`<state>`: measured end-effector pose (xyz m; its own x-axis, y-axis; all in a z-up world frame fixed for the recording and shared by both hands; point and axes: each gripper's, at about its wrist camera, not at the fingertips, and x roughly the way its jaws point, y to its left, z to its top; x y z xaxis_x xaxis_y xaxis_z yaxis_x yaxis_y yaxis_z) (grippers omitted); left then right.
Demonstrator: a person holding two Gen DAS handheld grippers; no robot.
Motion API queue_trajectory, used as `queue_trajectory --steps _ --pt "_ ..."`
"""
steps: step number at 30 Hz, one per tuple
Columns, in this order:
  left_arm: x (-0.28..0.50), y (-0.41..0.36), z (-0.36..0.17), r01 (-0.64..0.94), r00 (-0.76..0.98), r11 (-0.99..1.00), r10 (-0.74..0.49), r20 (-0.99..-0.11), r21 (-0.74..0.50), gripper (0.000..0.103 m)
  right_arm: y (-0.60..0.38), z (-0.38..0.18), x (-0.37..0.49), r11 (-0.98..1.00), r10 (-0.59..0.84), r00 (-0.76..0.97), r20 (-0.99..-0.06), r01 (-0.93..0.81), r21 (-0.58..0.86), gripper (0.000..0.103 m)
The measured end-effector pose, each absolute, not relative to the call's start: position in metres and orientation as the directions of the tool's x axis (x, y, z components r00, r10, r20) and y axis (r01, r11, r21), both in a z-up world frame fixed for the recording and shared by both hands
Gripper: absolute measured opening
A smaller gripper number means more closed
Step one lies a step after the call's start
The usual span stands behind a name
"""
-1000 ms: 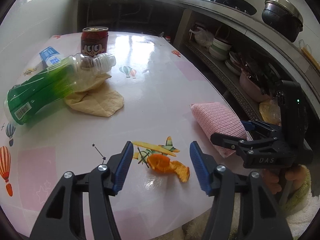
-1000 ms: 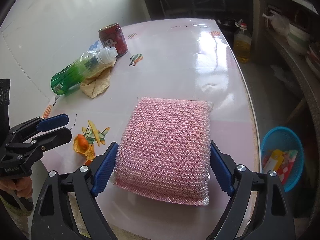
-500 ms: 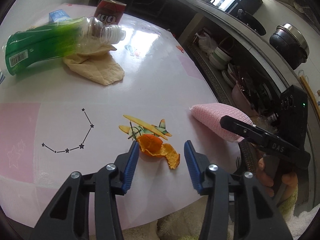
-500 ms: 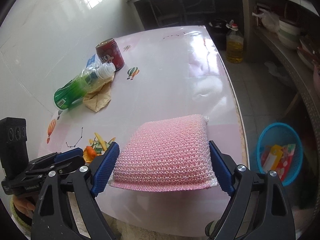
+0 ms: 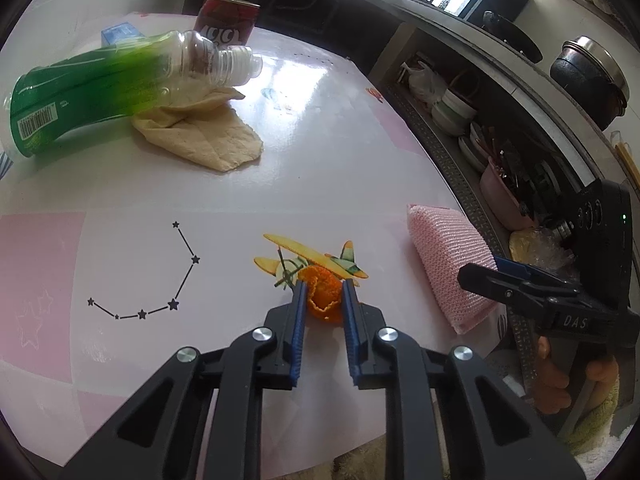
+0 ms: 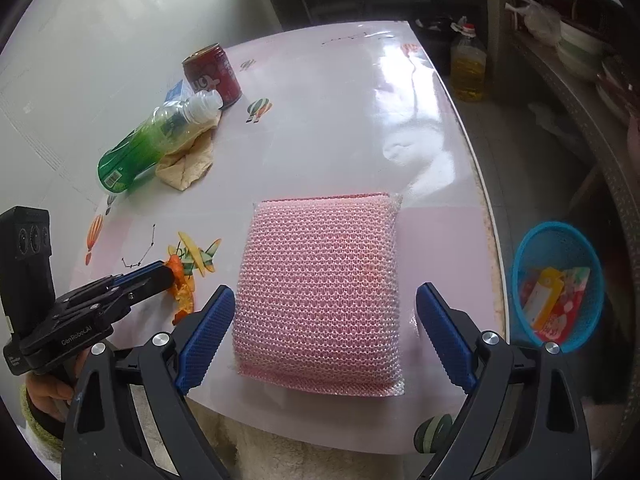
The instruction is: Collect trash
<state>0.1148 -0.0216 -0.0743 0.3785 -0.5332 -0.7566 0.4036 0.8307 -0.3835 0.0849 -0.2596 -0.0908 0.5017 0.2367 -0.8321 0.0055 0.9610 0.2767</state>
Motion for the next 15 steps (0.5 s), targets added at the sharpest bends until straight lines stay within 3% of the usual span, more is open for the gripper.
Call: queue_trajectory --steps 8,15 --pt "0.111 -0.020 -0.073 0.421 0.391 0.823 -0.543 -0.743 -0.380 0.011 -0.248 -0.092 0.091 0.979 0.165 0.493 -0.854 0.024 0.203 0.087" --pt "0.110 -0.021 -0.067 0.440 0.390 0.812 -0.557 -0.733 -0.384 0.010 -0.241 -0.097 0.091 0.989 0.112 0.474 -0.873 0.031 0.144 0.071"
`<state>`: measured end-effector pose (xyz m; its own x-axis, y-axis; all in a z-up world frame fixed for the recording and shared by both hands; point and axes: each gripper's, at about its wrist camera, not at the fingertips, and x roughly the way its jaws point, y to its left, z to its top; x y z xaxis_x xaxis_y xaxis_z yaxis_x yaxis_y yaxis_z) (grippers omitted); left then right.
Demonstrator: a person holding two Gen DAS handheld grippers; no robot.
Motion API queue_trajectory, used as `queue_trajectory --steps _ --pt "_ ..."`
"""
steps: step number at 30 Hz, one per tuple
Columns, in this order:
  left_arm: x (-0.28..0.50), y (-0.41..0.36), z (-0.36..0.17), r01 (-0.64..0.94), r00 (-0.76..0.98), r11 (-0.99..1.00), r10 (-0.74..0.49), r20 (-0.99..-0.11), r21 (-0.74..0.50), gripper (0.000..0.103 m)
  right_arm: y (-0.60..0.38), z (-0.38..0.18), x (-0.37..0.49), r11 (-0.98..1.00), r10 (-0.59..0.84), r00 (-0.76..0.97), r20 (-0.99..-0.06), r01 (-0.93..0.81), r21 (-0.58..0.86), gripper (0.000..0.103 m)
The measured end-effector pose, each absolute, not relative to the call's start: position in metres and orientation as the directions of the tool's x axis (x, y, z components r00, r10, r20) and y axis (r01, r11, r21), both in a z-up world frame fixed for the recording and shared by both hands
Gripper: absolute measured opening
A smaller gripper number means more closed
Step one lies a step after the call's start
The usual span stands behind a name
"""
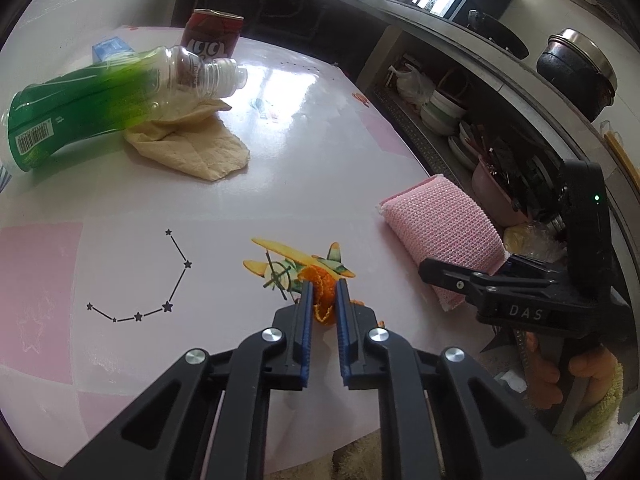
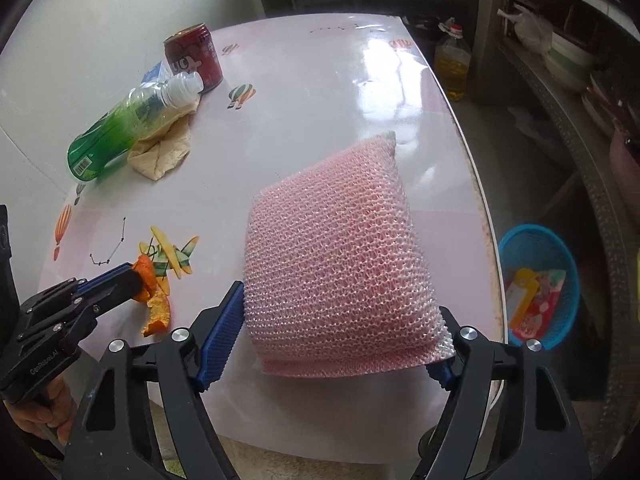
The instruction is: Collect trash
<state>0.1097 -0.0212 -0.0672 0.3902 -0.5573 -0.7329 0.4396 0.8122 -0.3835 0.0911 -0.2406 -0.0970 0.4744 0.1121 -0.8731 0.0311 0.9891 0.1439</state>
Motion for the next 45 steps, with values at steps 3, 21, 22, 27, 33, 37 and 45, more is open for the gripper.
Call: queue_trajectory --steps 3,21,22,27,33,37,45 --pt "0.110 -0.018 -0.064 0.436 0.401 0.812 -0.561 -0.724 -0.388 0.010 -0.241 -0.096 0.091 0.988 0.116 0.476 -0.872 0.032 0.148 0.061" --pt "0.109 -0.008 -0.058 0.418 0.415 0.815 -0.564 -0.714 -0.401 0.010 -0.263 -0.075 0.085 0.967 0.193 0.541 -0.818 0.037 0.253 0.083" --pt "0.110 -0.008 -0.057 0.417 0.416 0.815 -0.564 -0.714 -0.402 0.010 -0.266 -0.075 0.085 0.966 0.192 0.539 -0.820 0.042 0.254 0.084" --pt "0.111 -0.007 -0.056 0.416 0.420 0.815 -0.566 -0.710 -0.403 0.010 -0.267 -0.084 0.089 0.961 0.219 0.509 -0.833 0.036 0.275 0.085" --pt "0.113 -0.006 -0.058 0.414 0.415 0.816 -0.564 -0.713 -0.404 0.010 -0.260 -0.075 0.086 0.963 0.232 0.530 -0.816 -0.007 0.269 0.086" --pt "0.113 -0.006 -0.058 0.413 0.414 0.816 -0.565 -0.714 -0.406 0.010 -0.260 -0.061 0.083 0.964 0.246 0.556 -0.794 -0.057 0.258 0.090" --pt "0.113 -0.006 -0.059 0.412 0.416 0.817 -0.563 -0.714 -0.404 0.010 -0.274 -0.057 0.075 0.974 0.219 0.529 -0.820 -0.075 0.212 0.092"
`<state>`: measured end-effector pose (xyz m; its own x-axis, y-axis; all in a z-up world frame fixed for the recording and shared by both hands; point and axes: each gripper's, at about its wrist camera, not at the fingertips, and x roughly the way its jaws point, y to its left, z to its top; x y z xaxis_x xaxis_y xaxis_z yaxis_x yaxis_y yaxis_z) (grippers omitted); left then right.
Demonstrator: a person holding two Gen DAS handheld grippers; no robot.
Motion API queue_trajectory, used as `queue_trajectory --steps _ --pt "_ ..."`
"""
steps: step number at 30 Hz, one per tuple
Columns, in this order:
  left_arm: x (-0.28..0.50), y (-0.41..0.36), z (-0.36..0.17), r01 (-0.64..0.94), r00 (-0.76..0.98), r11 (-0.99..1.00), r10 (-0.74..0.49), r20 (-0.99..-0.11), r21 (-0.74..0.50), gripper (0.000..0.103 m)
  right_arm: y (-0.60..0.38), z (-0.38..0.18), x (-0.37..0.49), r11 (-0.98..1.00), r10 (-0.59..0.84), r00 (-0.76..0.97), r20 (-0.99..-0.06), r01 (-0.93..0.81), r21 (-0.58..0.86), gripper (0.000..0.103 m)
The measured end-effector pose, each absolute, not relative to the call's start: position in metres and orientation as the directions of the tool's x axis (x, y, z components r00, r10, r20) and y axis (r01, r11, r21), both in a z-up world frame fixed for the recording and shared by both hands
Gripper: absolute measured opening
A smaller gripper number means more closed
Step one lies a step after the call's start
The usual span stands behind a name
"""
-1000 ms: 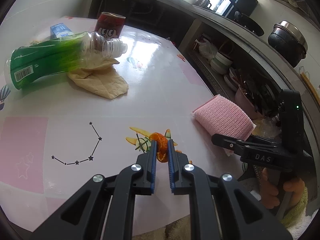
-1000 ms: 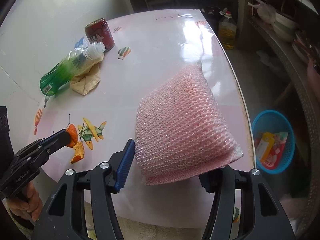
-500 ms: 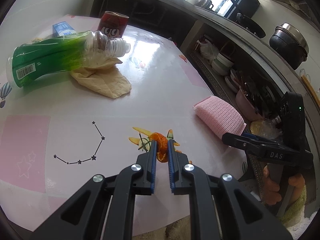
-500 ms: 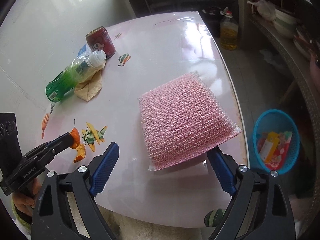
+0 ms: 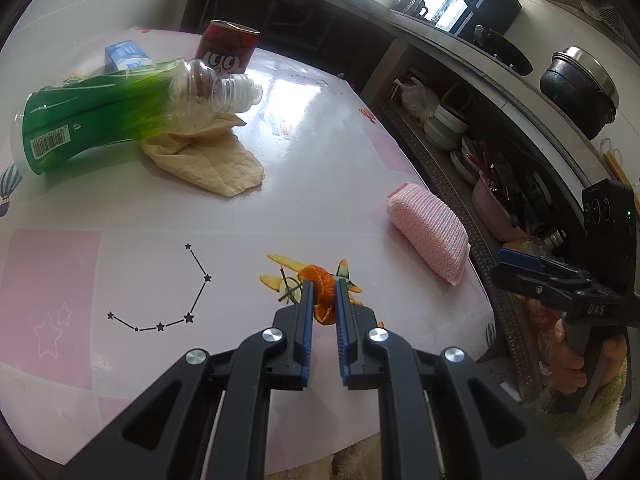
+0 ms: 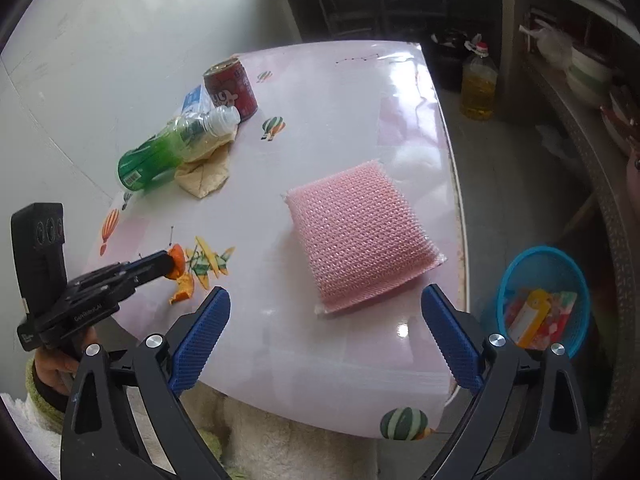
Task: Collect trash
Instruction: 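Carry the orange peel and pink sponge over the blue wastebasket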
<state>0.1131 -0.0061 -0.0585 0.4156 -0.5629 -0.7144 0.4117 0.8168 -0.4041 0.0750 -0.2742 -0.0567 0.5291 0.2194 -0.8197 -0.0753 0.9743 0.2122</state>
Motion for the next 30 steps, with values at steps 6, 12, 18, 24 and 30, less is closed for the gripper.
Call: queue_trajectory --steps 6,12,18,24,30 --pt "0.114 -0.008 -0.058 0.413 0.414 0.818 -0.560 -0.717 -0.400 0.010 -0.269 -0.047 0.094 0.985 0.174 0.592 -0.787 -0.113 0.133 0.095" --pt "0.117 -0.007 -0.058 0.400 0.402 0.820 -0.558 -0.726 -0.409 0.010 -0.239 -0.074 0.146 0.969 0.158 0.536 -0.829 -0.245 0.027 0.095" --pt "0.119 -0.008 -0.056 0.394 0.407 0.833 -0.537 -0.739 -0.388 0.010 -0.236 -0.099 0.165 0.963 0.159 0.465 -0.871 -0.268 0.032 0.095" --pt "0.121 -0.016 -0.055 0.400 0.403 0.838 -0.524 -0.750 -0.371 0.010 -0.239 -0.108 0.161 0.970 0.152 0.473 -0.868 -0.238 0.041 0.086" --pt "0.123 -0.027 -0.051 0.412 0.398 0.836 -0.522 -0.755 -0.361 0.010 -0.249 -0.102 0.150 0.974 0.190 0.498 -0.846 -0.202 0.100 0.080"
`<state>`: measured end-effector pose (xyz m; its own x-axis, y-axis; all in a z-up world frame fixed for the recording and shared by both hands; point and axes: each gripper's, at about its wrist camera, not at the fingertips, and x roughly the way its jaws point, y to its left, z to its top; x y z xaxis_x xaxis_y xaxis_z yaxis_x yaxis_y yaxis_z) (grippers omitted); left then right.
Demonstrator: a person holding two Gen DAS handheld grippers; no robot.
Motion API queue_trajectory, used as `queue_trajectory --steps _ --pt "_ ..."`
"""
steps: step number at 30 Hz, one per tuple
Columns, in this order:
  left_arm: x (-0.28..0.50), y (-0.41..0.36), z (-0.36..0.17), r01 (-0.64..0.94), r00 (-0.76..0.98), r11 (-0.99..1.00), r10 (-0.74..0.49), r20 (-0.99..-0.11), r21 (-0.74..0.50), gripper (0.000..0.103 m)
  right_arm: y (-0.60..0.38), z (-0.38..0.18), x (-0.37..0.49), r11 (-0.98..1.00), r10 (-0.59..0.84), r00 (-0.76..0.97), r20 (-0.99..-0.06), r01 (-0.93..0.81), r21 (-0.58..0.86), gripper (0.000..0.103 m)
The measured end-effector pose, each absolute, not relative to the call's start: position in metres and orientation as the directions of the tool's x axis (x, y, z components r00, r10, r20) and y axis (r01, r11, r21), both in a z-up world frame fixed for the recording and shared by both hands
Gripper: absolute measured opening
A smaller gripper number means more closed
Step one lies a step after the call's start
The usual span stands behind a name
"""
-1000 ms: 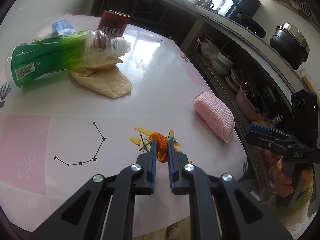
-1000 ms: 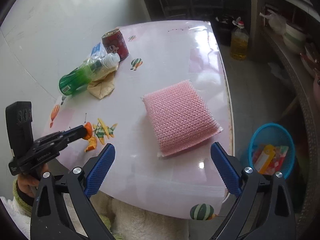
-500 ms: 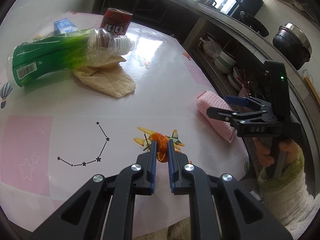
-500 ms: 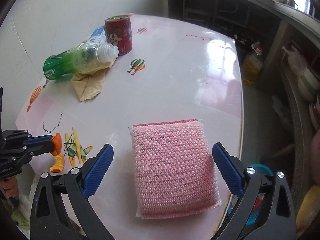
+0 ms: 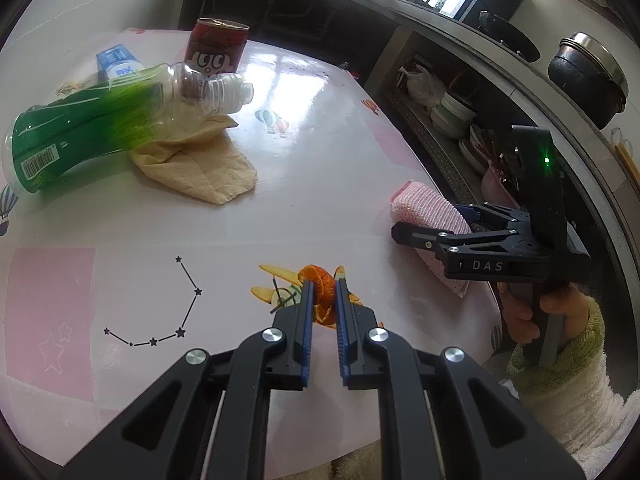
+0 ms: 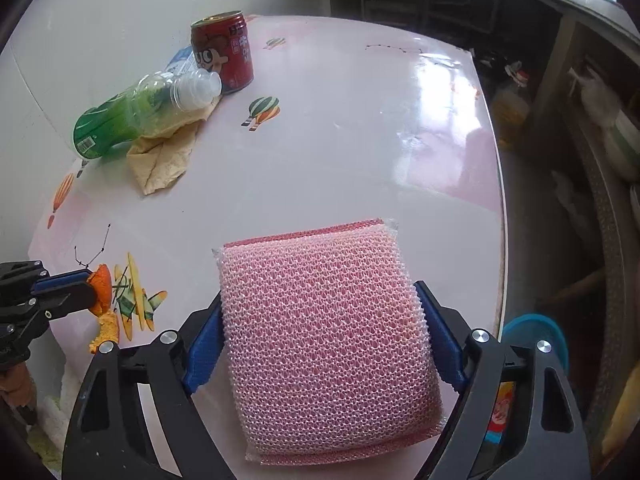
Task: Collect trash
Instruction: 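Carry the orange peel and pink sponge over the blue wastebasket, then open both tools to drop the peel and sponge into the wastebasket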
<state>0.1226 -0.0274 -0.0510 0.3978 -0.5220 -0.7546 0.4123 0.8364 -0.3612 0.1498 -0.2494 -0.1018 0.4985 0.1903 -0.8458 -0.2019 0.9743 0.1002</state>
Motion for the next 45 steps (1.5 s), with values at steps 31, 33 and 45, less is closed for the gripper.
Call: queue_trajectory --steps 31,33,45 --pt "0.163 -0.358 -0.027 0.788 0.079 0.531 -0.589 -0.804 -0.311 0.010 -0.547 -0.154 -0.013 0.536 0.065 0.640 -0.766 0.625 0.567 0.081" --pt "0.167 -0.385 -0.042 0.792 0.048 0.529 -0.552 -0.833 -0.305 0.010 -0.557 -0.170 -0.011 0.497 0.083 0.633 -0.770 0.644 0.582 0.081" --pt "0.189 -0.497 -0.131 0.764 -0.043 0.584 -0.378 -0.925 -0.274 0.051 -0.615 -0.278 0.046 0.266 0.187 0.633 -0.751 0.703 0.659 0.088"
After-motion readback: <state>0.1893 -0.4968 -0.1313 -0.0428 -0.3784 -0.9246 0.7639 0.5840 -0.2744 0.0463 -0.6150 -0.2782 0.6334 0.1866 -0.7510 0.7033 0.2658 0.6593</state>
